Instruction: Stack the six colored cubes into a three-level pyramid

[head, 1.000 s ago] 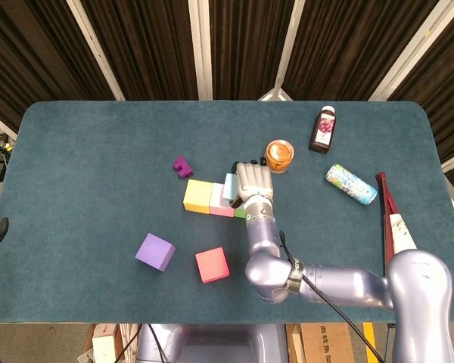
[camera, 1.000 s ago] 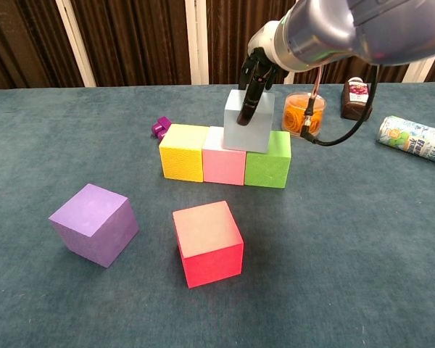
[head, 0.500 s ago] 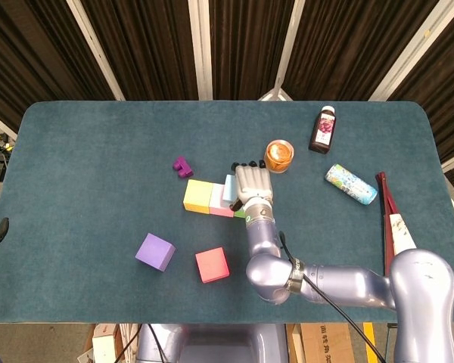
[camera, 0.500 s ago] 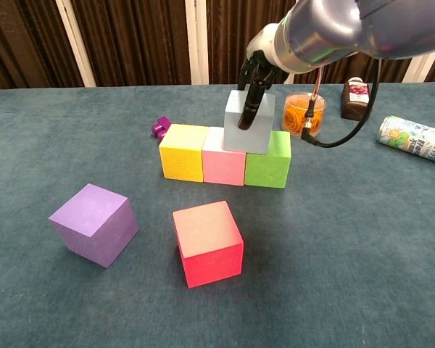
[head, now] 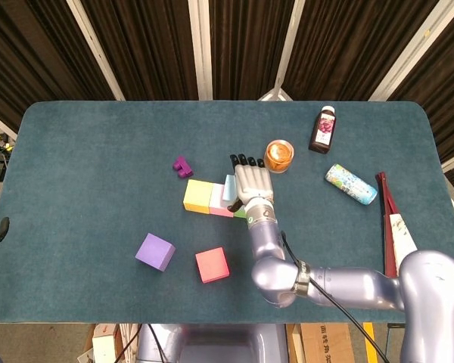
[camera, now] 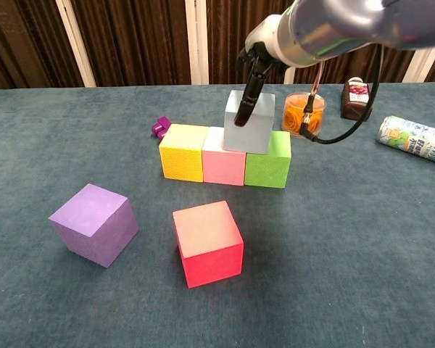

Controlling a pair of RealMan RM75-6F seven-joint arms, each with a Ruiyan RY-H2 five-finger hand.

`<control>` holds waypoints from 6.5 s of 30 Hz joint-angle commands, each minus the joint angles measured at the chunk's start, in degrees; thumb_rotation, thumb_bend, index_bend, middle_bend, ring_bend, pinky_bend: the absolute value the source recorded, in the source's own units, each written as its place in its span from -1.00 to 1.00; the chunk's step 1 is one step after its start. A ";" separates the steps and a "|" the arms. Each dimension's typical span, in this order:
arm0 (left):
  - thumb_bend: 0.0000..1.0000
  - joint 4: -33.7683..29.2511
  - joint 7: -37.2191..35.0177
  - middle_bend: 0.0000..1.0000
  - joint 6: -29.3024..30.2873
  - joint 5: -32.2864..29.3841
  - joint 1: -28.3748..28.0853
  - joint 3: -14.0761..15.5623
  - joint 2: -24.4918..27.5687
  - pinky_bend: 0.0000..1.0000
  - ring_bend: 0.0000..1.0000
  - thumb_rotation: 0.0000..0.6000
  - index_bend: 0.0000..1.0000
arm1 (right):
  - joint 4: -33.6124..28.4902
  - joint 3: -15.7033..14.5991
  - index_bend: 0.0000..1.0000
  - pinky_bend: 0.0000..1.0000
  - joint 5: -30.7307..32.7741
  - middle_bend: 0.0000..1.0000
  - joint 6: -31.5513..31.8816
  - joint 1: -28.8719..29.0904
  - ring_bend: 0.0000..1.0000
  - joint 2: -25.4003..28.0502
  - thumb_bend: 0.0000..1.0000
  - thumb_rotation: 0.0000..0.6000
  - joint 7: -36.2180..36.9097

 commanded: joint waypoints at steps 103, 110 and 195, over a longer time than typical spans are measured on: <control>-0.49 -21.83 33.03 -0.51 -43.41 -7.00 -31.38 14.67 2.84 -1.00 -1.00 1.00 -0.62 | -1.85 -26.10 -0.97 -1.00 -79.22 -0.86 15.34 -68.66 -0.99 22.81 -0.81 1.00 51.96; -0.47 -21.65 33.24 -0.51 -43.27 -7.14 -31.87 14.87 2.45 -1.00 -1.00 1.00 -0.59 | -2.09 -26.05 -0.97 -1.00 -79.01 -0.86 14.31 -68.56 -0.99 22.88 -0.81 1.00 51.73; -0.15 -12.85 52.52 -0.35 -36.27 -69.93 -71.26 0.80 -5.29 -1.00 -1.00 1.00 -0.38 | 0.78 -21.98 -0.93 -1.00 -67.97 -0.86 8.50 -67.00 -0.99 20.68 -0.81 1.00 47.63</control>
